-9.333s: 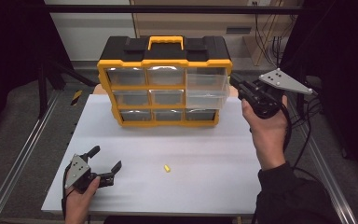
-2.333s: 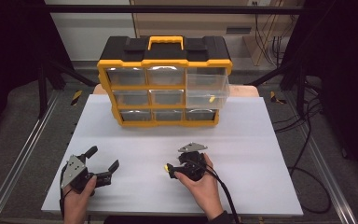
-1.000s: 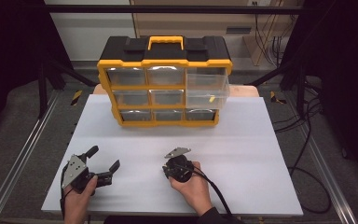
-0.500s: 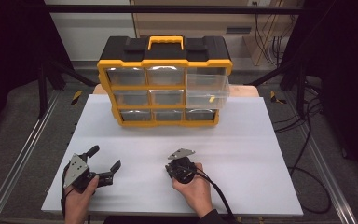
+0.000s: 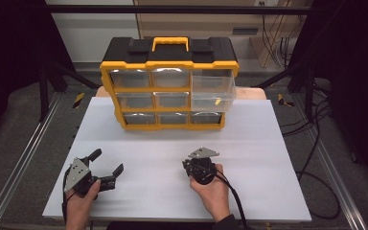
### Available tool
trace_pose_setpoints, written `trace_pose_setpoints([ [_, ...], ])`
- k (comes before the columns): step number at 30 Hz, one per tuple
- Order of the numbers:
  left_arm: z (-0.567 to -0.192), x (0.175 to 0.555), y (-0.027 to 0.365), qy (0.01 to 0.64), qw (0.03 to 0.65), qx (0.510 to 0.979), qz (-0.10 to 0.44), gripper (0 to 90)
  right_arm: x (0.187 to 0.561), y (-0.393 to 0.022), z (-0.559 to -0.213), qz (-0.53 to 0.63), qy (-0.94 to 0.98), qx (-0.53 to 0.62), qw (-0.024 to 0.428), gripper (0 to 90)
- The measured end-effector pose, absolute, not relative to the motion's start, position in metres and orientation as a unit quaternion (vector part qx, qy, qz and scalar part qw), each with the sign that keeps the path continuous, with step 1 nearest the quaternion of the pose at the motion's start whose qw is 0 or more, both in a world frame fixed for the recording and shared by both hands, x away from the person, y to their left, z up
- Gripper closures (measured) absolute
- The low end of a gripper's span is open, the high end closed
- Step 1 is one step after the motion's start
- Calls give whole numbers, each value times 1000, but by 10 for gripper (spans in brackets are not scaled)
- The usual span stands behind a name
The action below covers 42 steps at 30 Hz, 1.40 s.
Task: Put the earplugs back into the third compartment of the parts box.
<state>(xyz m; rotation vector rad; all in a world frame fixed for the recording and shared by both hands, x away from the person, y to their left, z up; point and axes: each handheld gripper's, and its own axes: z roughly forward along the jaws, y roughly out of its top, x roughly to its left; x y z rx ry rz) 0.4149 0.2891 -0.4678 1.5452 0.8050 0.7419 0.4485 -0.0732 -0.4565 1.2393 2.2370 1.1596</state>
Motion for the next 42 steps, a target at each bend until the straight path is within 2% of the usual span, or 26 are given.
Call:
trace_pose_setpoints([
  [19,-467,413,298,359,594,646,318,12,458,-93,-452,421,773,438,183,840],
  [42,-467,413,297,357,590,649,322,12,447,-147,-444,464,723,464,217,842],
])
